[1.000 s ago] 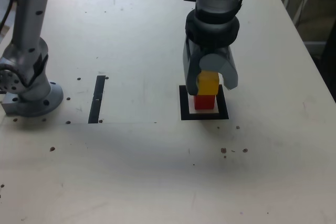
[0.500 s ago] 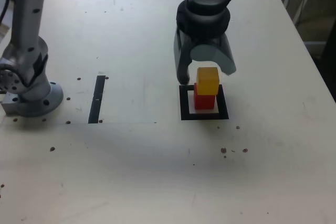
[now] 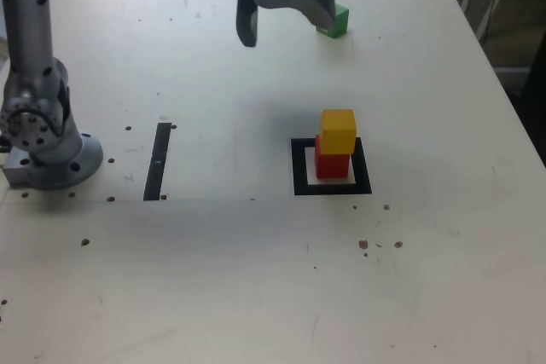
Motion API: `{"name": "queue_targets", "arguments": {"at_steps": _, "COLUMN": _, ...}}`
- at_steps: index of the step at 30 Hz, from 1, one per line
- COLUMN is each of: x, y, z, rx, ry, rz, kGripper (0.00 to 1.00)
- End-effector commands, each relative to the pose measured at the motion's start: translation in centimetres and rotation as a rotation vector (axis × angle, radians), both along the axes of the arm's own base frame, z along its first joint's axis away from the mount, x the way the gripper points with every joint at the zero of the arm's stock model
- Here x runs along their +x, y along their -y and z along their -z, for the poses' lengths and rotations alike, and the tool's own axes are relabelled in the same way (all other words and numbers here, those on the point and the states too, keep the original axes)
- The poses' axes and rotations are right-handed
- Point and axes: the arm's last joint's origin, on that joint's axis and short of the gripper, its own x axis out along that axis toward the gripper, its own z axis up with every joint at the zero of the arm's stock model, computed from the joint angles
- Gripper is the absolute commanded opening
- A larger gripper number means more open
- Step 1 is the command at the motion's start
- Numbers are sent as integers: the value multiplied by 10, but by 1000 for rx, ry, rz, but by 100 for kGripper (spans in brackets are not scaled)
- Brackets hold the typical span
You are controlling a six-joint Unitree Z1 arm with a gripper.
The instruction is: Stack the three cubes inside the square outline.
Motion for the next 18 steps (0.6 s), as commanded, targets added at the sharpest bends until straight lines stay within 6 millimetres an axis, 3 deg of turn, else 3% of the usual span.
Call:
{"name": "queue_targets", "arguments": {"at_steps": 1, "x": -3, "y": -12, "z": -2, "rx": 26, "ry": -10, "rz": -5, "kGripper": 100}}
{"name": "queue_targets", "arguments": {"at_steps": 12, "x": 18, "y": -96, "z": -17, "rx": 129, "ry": -58, "rz": 125, "kGripper": 100}}
{"name": "queue_targets", "arguments": {"at_steps": 18, "x": 50, "y": -130, "z": -12, "rx": 116, "ry": -127, "rz": 326, "kGripper": 100}}
